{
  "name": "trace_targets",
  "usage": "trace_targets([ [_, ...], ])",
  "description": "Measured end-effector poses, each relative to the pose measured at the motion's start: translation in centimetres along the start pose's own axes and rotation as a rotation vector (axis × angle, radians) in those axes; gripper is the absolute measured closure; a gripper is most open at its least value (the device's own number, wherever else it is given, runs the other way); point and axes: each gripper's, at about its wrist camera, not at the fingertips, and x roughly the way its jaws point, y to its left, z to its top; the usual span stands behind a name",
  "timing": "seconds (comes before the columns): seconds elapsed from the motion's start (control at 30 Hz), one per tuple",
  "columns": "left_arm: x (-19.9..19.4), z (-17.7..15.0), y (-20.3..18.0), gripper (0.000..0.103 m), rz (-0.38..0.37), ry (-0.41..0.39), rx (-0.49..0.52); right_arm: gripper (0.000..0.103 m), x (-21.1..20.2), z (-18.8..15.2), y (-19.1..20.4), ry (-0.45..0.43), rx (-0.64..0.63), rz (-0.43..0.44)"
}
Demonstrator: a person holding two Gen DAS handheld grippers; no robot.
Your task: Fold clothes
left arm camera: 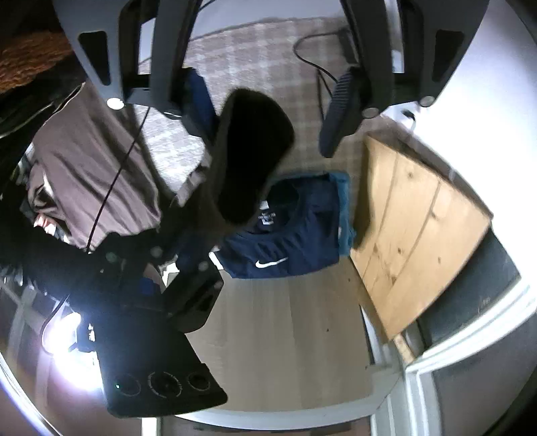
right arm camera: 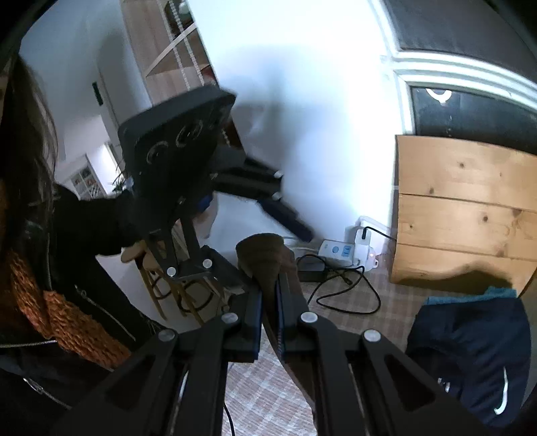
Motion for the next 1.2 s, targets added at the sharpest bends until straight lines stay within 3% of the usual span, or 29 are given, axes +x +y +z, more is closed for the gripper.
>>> trace_targets([
  [0.13,0.7,0.7,-0.2,0.044,-0.094,0.018,0.039,0.096,0.5,0.1,1.0,0.022,-0.056,-0.008],
  [0.2,1.1,0.6,0.0,0.050,-0.136,0.031,0.043,0.096,0.6,0.1,1.2,0.032,-0.075,-0.020],
  [0.27,1.5,0.4,0.5,0.095,-0.181,0.045,0.016,0.096,0.8,0.3,0.8,0.039,-0.076,-0.079],
  [0.3,1.7,0.4,0.8,0.100,-0.206,0.050,-0.005,0.092,0.8,0.4,0.4,0.047,-0.068,-0.121],
  [0.33,2.0,0.4,1.2,0.100,-0.197,0.049,-0.024,0.079,0.7,0.3,-0.4,0.065,-0.047,-0.182],
  [0.4,2.6,0.1,2.4,0.100,-0.154,0.055,-0.071,0.063,-0.4,-0.2,-2.4,0.103,0.020,-0.317],
  [0.53,3.3,-0.6,5.4,0.100,-0.056,0.072,-0.168,0.063,-5.2,-3.8,-6.2,0.104,0.206,-0.534],
  [0.67,4.2,-1.4,6.5,0.100,-0.017,0.102,-0.198,0.063,-8.9,-10.1,-8.6,0.193,0.361,-0.756],
  [0.87,5.5,-1.1,5.9,0.100,0.001,0.146,-0.174,0.063,-7.9,-17.5,-9.1,0.367,0.430,-0.749],
  [1.0,5.5,-0.8,5.8,0.100,0.027,0.155,-0.168,0.063,-6.8,-20.9,-10.5,0.404,0.502,-0.715],
  [1.13,5.4,-0.8,5.2,0.100,0.043,0.169,-0.145,0.063,-6.8,-22.5,-12.8,0.439,0.550,-0.796],
  [1.2,5.3,-0.8,5.0,0.100,0.047,0.174,-0.134,0.063,-8.6,-22.9,-13.8,0.408,0.608,-0.835],
])
